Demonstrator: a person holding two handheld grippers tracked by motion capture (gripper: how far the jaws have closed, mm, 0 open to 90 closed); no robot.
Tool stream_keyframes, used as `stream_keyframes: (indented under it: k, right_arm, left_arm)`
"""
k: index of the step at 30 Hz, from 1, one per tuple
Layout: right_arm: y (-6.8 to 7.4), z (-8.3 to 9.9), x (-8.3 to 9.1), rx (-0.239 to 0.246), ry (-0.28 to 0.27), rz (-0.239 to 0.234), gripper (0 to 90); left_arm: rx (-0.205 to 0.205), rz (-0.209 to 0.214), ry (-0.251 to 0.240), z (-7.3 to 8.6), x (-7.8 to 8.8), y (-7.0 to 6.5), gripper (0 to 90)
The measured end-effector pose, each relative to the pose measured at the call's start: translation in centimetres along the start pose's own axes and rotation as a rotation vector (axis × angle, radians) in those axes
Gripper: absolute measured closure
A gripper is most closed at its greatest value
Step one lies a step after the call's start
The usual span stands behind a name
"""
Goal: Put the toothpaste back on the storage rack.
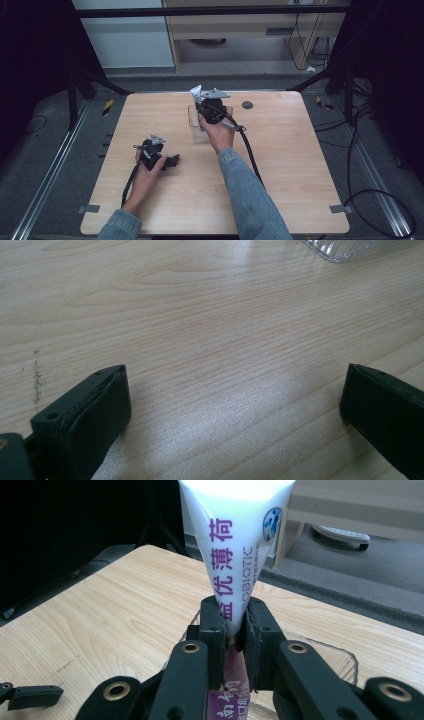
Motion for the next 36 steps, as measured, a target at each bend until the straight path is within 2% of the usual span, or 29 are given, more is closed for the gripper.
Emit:
stream_keyframes:
  k: [29, 36]
  right_arm:
    - [0.0, 0.9, -0.4, 0.005, 0.040, -0.001, 80.4]
    - [-0.1, 1.1, -0.7, 0.003, 0.066, 0.001, 80.4]
  left_arm:
    - [0.000, 0.000, 0.000, 0.0, 0.0, 0.0, 0.0]
    - [0.000, 0.000, 0.000, 0.0, 0.0, 0.0, 0.0]
Point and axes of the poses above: each handheld gripper's, and its own axes: x roughly backward along the jaws, z roughly out of its underside, y roughly to its left, the point moved 5 cm from there along -x, roughly forward along the jaws, and after that the axes turned 9 degrees about -x, right-handed, at the moved point
